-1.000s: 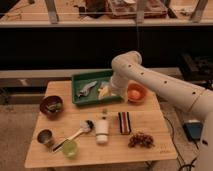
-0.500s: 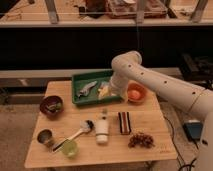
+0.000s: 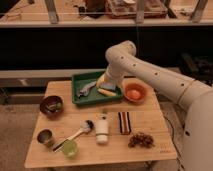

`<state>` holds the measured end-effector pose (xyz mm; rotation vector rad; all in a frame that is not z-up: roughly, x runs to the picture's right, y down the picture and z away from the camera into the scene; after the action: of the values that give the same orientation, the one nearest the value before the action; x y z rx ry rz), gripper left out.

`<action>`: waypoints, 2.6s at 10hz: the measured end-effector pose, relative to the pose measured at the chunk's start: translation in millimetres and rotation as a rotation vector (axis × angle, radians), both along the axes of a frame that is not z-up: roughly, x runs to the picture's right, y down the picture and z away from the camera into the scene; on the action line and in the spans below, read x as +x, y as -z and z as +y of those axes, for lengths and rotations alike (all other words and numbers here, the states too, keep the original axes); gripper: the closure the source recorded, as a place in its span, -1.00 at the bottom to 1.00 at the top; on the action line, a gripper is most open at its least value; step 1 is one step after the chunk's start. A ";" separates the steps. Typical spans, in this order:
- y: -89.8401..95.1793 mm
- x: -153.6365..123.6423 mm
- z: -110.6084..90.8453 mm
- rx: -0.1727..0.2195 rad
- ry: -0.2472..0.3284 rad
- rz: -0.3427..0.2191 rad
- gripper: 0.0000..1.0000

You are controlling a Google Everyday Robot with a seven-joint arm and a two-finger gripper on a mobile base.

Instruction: Place towel in plastic cup

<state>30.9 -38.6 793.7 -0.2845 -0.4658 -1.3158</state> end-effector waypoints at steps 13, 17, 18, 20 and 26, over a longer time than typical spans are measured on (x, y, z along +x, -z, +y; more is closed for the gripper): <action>-78.6 -88.5 -26.3 -0.020 -0.138 0.023 -0.60; -120.8 -124.7 3.5 -0.084 -0.112 0.010 -0.60; -129.8 -129.2 7.4 -0.089 -0.112 0.012 -0.60; -149.7 -139.2 12.4 -0.097 -0.099 0.030 -0.60; -198.6 -132.8 23.5 -0.120 -0.119 0.086 -0.54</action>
<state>-102.0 -15.1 992.2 -0.4060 -0.4828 -1.1567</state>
